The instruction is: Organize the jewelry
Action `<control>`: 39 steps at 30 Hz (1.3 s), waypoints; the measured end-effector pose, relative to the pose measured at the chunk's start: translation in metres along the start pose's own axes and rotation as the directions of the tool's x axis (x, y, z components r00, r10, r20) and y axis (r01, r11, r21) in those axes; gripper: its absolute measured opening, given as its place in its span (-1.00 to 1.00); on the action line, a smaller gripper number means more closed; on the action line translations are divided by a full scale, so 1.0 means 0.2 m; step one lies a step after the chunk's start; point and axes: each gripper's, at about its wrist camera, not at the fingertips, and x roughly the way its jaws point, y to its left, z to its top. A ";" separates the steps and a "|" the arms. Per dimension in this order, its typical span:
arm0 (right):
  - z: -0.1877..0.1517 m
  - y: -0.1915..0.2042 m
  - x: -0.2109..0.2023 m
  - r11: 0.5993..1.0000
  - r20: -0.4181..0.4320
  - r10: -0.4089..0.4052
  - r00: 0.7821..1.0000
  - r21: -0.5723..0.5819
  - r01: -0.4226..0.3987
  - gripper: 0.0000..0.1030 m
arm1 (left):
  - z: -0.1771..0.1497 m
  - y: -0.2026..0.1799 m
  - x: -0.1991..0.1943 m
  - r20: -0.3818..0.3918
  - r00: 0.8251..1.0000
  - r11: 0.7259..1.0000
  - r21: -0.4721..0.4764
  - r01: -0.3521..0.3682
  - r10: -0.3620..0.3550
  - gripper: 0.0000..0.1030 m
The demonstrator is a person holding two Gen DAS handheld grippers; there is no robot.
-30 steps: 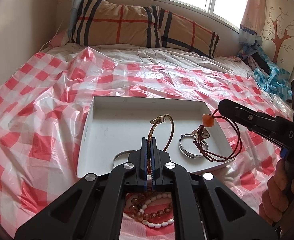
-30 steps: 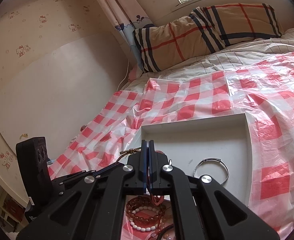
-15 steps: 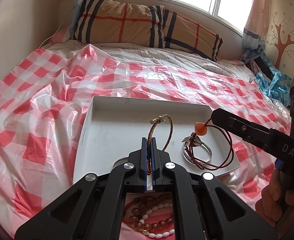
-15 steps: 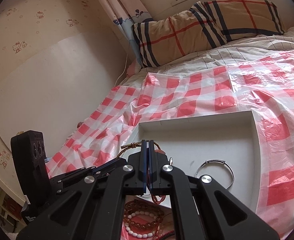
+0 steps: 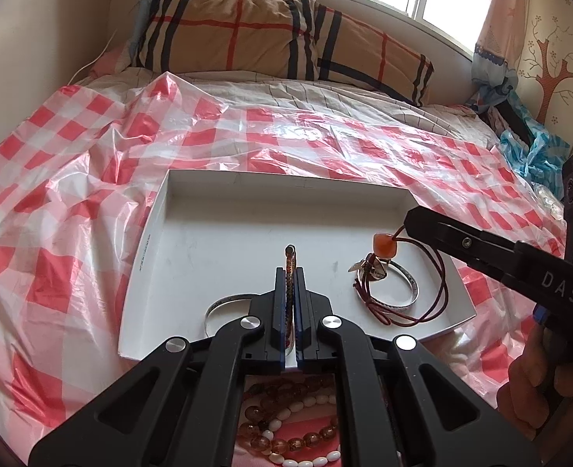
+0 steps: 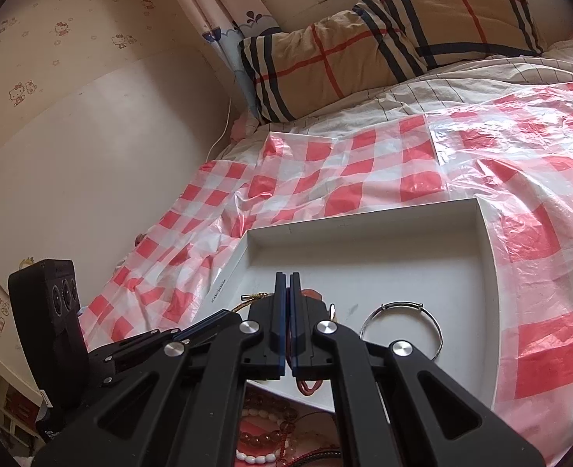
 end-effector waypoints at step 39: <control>-0.35 0.00 0.22 0.929 -0.379 -0.314 0.870 -0.310 0.201 -0.24 | -0.28 -0.06 0.01 -0.207 0.972 0.976 0.208 -0.069 0.112 -0.34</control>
